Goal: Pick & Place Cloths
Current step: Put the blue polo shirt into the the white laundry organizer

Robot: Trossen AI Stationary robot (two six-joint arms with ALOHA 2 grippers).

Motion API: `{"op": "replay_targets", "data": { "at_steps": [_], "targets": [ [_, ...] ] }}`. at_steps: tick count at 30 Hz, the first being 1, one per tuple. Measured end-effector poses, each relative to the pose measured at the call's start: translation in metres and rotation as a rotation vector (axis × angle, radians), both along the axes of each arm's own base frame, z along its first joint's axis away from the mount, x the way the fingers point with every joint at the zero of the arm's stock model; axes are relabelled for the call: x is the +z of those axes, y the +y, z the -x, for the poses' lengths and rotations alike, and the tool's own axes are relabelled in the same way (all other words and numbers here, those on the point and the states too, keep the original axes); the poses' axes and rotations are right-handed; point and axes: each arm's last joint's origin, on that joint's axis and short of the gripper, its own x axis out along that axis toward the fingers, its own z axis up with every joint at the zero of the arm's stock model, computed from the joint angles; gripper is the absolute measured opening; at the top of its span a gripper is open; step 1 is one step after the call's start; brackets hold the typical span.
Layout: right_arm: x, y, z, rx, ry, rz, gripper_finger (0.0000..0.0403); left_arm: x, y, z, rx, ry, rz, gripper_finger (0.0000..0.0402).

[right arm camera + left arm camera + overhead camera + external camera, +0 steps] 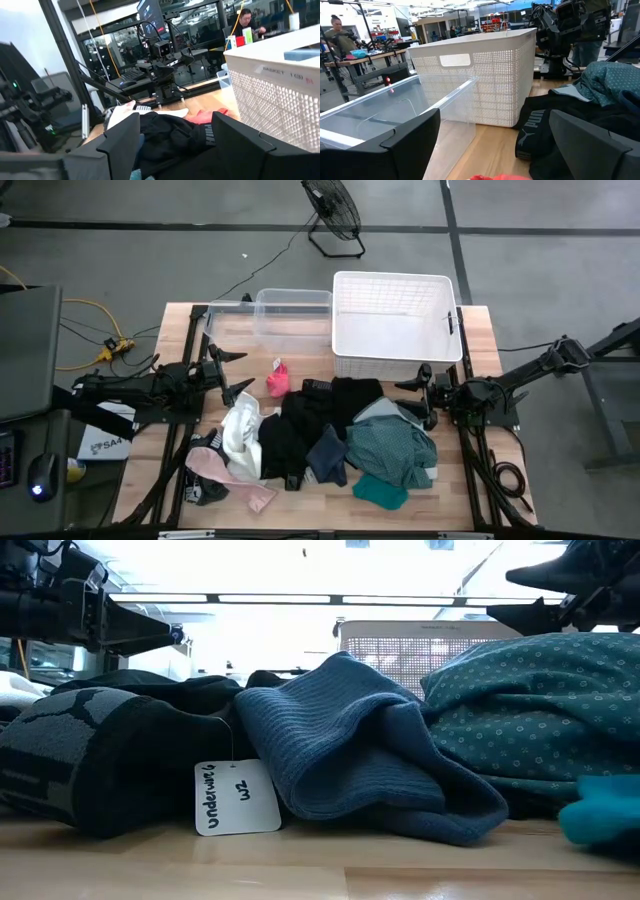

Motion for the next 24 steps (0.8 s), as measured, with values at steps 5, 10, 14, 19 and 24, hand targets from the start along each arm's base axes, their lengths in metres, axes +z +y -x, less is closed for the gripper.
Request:
{"op": "replay_targets", "data": {
  "at_steps": [5, 10, 14, 19, 24],
  "targets": [
    [0.000, 0.000, 0.000, 0.019, -0.013, -0.163, 0.0238, 0.000, 0.000, 0.000, 0.000, 0.000, 0.000, 0.0367],
    [-0.001, 0.000, 0.000, 0.045, -0.018, -0.346, 0.0238, 0.000, 0.000, 0.000, 0.000, 0.000, 0.000, 0.0367],
    [0.006, 0.001, -0.002, 0.028, -0.017, -0.321, 0.0238, 0.000, 0.000, 0.000, 0.000, 0.000, 0.000, 0.0367],
    [0.042, 0.006, -0.012, 0.024, 0.045, -0.252, 0.0238, 0.000, 0.000, 0.000, 0.000, 0.000, 0.000, 0.0367],
    [0.076, 0.014, -0.023, -0.015, 0.271, -0.235, 0.0238, 0.000, 0.000, 0.000, 0.000, 0.000, 0.000, 0.0367]
  ]
}}
